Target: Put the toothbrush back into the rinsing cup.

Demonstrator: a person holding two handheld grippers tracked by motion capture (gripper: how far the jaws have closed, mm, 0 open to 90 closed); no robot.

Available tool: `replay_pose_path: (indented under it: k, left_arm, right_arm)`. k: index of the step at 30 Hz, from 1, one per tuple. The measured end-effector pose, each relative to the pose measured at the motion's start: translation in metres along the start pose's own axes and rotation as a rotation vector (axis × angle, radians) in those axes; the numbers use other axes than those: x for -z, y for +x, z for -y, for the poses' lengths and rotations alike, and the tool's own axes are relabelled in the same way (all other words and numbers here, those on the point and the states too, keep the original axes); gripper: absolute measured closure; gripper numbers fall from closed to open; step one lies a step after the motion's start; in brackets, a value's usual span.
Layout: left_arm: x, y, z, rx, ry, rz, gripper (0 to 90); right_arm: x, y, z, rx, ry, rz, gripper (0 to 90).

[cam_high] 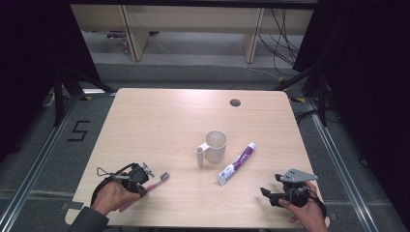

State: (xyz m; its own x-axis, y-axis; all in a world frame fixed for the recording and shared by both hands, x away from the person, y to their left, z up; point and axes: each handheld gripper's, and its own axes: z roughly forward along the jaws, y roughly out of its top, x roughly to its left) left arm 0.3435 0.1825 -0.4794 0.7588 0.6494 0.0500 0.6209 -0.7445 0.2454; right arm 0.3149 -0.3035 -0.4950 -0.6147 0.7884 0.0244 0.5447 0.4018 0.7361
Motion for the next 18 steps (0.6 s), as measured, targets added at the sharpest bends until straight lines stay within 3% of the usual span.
replay_pose_path:
  k: [3,4,5,8,9,10,11,13,14,18]
  left_arm:
    - [0.004,0.001,0.000,-0.011,-0.021,-0.002,83.0]
    - [0.007,0.007,-0.002,-0.075,-0.031,0.025,83.1]
    - [0.009,0.002,0.000,0.001,-0.042,-0.003,83.1]
    - [0.012,0.005,0.001,-0.005,-0.052,0.004,83.1]
    - [0.013,0.011,0.001,-0.056,-0.075,0.026,83.1]
    - [0.014,0.010,0.002,-0.024,-0.084,0.035,83.1]
    - [0.017,0.007,0.003,0.020,-0.102,-0.008,83.1]
    - [0.020,0.008,0.003,0.029,-0.122,-0.006,83.1]
    - [0.020,0.008,0.003,0.029,-0.122,-0.006,83.1]
    - [0.030,0.010,0.001,0.037,-0.201,0.008,83.1]
  right_arm:
    - [0.000,0.000,0.000,-0.002,-0.001,-0.002,23.3]
    - [0.000,0.000,0.000,0.000,-0.002,-0.002,23.4]
    - [0.000,0.000,0.000,0.000,-0.002,-0.002,23.4]
    - [0.000,0.000,0.000,0.000,-0.003,-0.002,23.4]
    - [0.000,0.000,0.000,-0.001,-0.004,-0.001,23.4]
    - [0.000,0.000,0.000,-0.002,-0.008,0.004,23.4]
    - [0.000,0.000,0.000,-0.003,-0.005,0.002,23.4]
    - [0.000,-0.002,0.000,0.014,-0.008,0.006,23.4]
    - [0.000,0.000,0.000,-0.014,-0.001,0.004,23.4]
    - [0.000,-0.001,0.000,-0.003,-0.010,0.002,23.4]
